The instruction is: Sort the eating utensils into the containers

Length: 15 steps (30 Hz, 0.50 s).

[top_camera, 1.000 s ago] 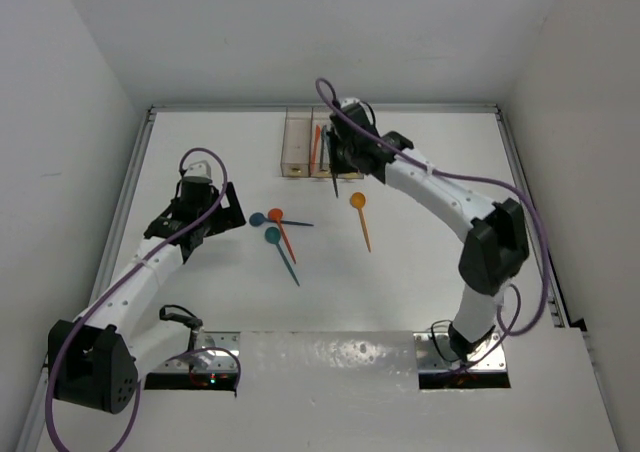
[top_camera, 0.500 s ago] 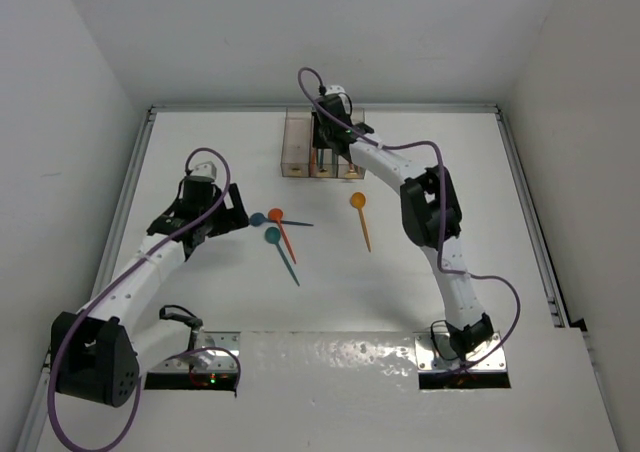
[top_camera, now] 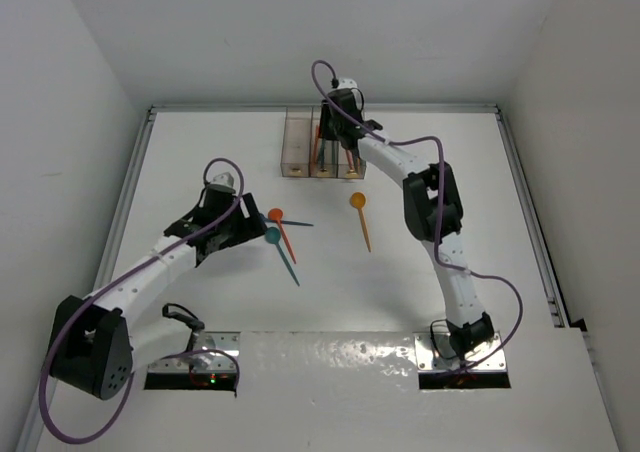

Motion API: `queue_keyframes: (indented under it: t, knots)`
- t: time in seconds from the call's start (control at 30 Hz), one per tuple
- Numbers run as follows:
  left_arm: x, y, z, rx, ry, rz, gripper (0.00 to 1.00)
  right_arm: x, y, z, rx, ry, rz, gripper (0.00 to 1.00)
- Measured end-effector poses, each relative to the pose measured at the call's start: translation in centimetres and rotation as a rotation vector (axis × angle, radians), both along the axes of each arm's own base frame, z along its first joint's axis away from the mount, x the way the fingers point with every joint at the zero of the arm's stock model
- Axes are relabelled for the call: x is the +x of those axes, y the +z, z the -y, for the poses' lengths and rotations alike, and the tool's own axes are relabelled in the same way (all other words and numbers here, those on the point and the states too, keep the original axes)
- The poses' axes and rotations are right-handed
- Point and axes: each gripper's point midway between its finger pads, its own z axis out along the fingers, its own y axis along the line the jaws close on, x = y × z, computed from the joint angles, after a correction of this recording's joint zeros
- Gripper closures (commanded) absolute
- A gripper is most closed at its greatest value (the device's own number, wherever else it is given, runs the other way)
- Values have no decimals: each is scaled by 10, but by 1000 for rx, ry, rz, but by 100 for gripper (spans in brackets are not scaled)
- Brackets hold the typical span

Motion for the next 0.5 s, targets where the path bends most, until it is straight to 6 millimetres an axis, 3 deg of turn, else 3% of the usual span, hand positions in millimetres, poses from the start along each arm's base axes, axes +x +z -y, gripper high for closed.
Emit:
queue_keyframes:
  t: [0.13,0.27,0.37,0.5]
  knots:
    - [-5,-12,16,-18,20,-45,33,-16,-12,9,-22,19,-37,56]
    - [-11,-24,28,-28,63,-94,44,-69,-19,32,-65,40,-112,56]
    - [-14,-32,33,-29,100,-119,50,-110,0,50,-59,50,-112,56]
    - [-19,-45,39,-13,136,-155,53,-160,45,73,-23,51,-56,57]
